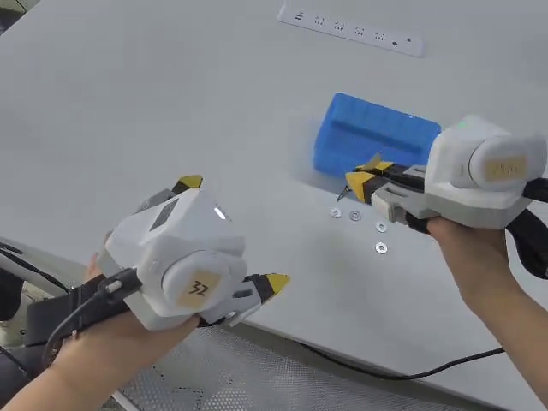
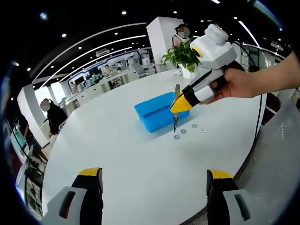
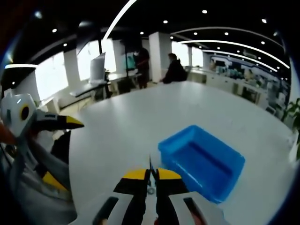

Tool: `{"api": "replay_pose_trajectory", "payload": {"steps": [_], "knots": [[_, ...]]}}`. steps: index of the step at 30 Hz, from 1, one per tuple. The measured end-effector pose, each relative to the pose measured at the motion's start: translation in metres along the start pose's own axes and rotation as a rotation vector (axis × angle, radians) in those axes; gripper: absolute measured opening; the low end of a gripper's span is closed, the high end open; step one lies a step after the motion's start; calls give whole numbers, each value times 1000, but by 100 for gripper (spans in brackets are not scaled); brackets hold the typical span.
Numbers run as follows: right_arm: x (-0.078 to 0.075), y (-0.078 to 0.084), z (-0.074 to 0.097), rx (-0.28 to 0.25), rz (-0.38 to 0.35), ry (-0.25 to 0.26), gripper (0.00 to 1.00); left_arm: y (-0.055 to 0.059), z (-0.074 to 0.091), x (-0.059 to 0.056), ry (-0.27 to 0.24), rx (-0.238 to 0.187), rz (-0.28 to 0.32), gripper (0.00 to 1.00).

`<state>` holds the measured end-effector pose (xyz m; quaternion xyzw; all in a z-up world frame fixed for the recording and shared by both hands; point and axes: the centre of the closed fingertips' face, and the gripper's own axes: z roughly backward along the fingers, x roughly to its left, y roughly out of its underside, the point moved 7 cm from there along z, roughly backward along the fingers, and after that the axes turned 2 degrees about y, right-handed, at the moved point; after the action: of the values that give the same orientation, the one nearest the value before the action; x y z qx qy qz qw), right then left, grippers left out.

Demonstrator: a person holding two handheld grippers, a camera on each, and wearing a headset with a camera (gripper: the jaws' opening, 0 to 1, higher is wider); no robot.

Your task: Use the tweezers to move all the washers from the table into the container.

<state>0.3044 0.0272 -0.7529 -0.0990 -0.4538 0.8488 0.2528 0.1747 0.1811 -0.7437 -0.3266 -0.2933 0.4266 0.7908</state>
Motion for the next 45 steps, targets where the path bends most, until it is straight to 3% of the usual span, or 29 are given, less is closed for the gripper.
{"api": "replay_pose_trajectory", "payload": {"steps": [9, 17, 21, 25, 32, 34, 35, 45], "knots": [[-3, 7, -3, 19, -25, 16, 3, 1, -1, 0, -1, 13, -8, 93], [1, 8, -2, -1, -38, 21, 3, 2, -1, 0, -3, 27, -17, 93], [-1, 12, -2, -45, -56, 37, 3, 2, -1, 0, -5, 29, -19, 93], [-2, 11, -2, -36, -76, 39, 2, 2, -2, -1, -5, 30, -21, 93], [1, 9, -3, -19, -41, 51, 2, 2, -2, -1, -4, 32, -24, 93], [0, 6, -5, 13, -48, 48, 2, 2, -1, -1, -2, 32, -25, 93], [0, 5, -5, 28, -16, 54, 2, 2, -1, -1, -2, 32, -26, 93], [-1, -8, 2, 15, -22, 44, 2, 3, -3, -2, 1, 42, -44, 93]]}}
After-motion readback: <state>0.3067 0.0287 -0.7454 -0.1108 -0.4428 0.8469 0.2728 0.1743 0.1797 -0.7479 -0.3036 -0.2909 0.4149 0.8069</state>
